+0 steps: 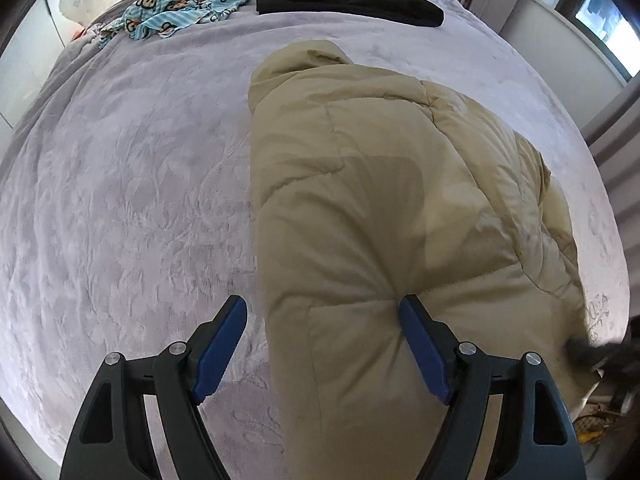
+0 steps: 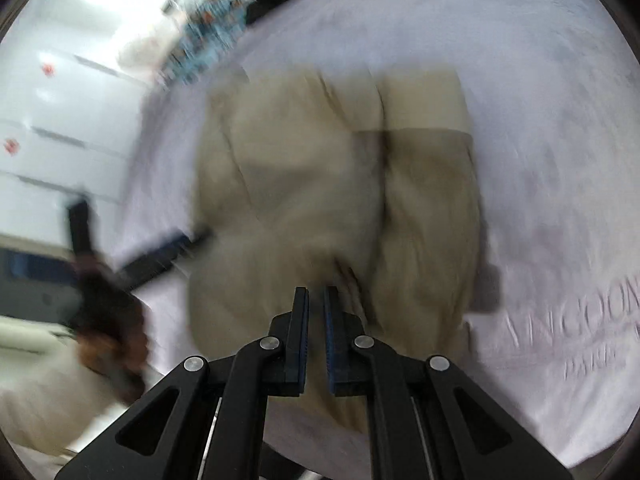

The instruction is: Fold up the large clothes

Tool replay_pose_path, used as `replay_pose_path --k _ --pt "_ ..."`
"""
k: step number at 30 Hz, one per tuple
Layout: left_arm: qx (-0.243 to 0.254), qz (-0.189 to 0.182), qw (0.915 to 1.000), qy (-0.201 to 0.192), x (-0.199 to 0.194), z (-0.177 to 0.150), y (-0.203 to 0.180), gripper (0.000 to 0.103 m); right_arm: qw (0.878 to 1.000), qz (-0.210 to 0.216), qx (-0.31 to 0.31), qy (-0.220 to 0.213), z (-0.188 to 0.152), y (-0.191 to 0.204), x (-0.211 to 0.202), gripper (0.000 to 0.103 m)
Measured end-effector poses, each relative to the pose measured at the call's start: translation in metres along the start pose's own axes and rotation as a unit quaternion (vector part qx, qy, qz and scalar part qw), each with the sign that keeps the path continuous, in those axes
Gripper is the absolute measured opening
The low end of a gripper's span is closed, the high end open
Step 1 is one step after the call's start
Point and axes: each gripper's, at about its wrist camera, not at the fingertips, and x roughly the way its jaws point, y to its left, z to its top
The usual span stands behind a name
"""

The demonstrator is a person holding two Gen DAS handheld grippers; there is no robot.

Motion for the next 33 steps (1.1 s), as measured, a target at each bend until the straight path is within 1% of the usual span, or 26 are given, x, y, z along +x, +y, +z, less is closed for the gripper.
replay_pose_path --k 1,3,5,8,13,16,19,22,23,25,26,29,33 --pt "0.001 -0.002 1.0 0.002 -0.001 0.0 0.001 0.08 1.0 -0.012 0.01 0.012 -0.007 -0.004 0.01 0.008" --pt "0.01 0.001 0.9999 0.006 -0.006 -0.003 0.001 0.08 0.999 -0.007 0.039 0.014 -0.015 -0.012 0.019 0.008" --pt "0.019 0.003 0.9998 0.007 -0.013 -0.005 0.002 0.08 0.998 -0.003 0.066 0.007 -0.016 -0.016 0.02 0.008" --pt "0.028 -0.004 0.9995 0.011 -0.022 -0.01 0.006 0.08 0.997 -0.014 0.079 -0.012 -0.015 -0.011 0.01 0.008" --pt "0.038 0.001 0.9992 0.016 -0.031 -0.018 0.015 0.08 0.993 -0.037 0.095 -0.054 -0.021 0.006 -0.011 0.008" --pt "0.038 -0.003 0.9992 0.015 -0.039 -0.024 0.026 0.08 0.991 -0.043 0.108 -0.074 -0.028 0.009 -0.024 0.008" --pt "0.041 -0.006 0.9991 0.013 -0.044 -0.027 0.034 0.08 0.989 -0.046 0.11 -0.092 -0.033 0.022 -0.034 0.008" --pt "0.037 0.001 0.9993 0.009 -0.047 -0.028 0.043 0.08 0.987 -0.047 0.109 -0.104 -0.034 0.031 -0.041 0.008" --pt "0.034 0.002 0.9994 0.008 -0.048 -0.028 0.046 0.085 0.987 -0.045 0.109 -0.105 -0.034 0.033 -0.042 0.008" --pt "0.027 0.001 0.9996 0.009 -0.048 -0.026 0.051 0.103 0.988 -0.046 0.107 -0.105 -0.03 0.042 -0.039 0.008" --pt "0.028 0.003 0.9996 0.002 -0.049 -0.026 0.052 0.103 0.988 -0.046 0.105 -0.104 -0.027 0.045 -0.038 0.008" --pt "0.031 0.012 0.9994 0.004 -0.043 -0.024 0.052 0.103 0.989 -0.047 0.095 -0.099 -0.019 0.048 -0.039 0.008" --pt "0.013 0.017 0.9997 0.013 -0.034 -0.016 0.052 0.103 0.992 -0.051 0.084 -0.082 0.002 0.045 -0.033 0.008"
